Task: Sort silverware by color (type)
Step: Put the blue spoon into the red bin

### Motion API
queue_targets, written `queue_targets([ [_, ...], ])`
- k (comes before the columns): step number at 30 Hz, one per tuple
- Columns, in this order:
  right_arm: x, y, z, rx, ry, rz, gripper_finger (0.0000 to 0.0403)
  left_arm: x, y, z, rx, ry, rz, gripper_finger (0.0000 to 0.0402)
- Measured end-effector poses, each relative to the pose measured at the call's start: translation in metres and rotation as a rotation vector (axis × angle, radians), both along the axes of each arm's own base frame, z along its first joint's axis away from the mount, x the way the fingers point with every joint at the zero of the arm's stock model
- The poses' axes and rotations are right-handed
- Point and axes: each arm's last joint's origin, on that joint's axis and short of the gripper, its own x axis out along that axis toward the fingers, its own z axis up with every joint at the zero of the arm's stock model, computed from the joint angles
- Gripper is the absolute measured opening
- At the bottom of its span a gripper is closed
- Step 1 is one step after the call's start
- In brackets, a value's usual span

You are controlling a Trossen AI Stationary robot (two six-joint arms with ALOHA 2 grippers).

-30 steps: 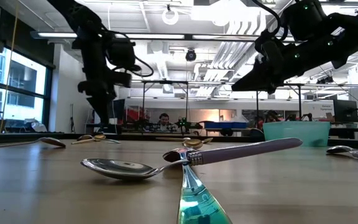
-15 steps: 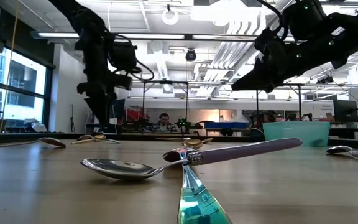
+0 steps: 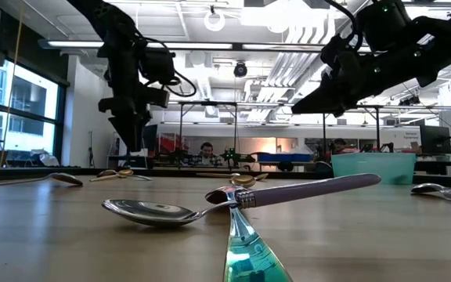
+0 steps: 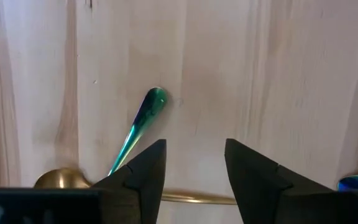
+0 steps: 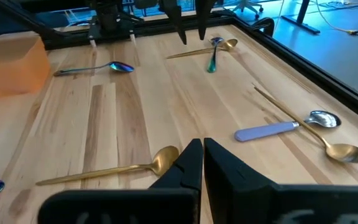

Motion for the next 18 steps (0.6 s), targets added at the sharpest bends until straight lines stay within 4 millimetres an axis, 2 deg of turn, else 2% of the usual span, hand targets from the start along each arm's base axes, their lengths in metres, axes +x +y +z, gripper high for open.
queue_targets([
  [4,0.0,0.0,0.0,0.0,0.0,0.0,0.0,0.002,0.002,-0.008,0.017,0.049,-0.007,0.0157],
  [10,0.0,0.0,0.0,0.0,0.0,0.0,0.0,0.011,0.01,-0.032,0.081,0.216,-0.087,0.0157],
  [14,0.0,0.0,0.0,0.001,0.001,0.0,0.0,0.023,0.021,-0.033,0.17,0.268,-0.103,0.0157],
  [18,0.0,0.0,-0.001,0.002,0.008,0.0,0.0,0.034,0.029,-0.038,0.167,0.282,-0.119,0.0157],
])
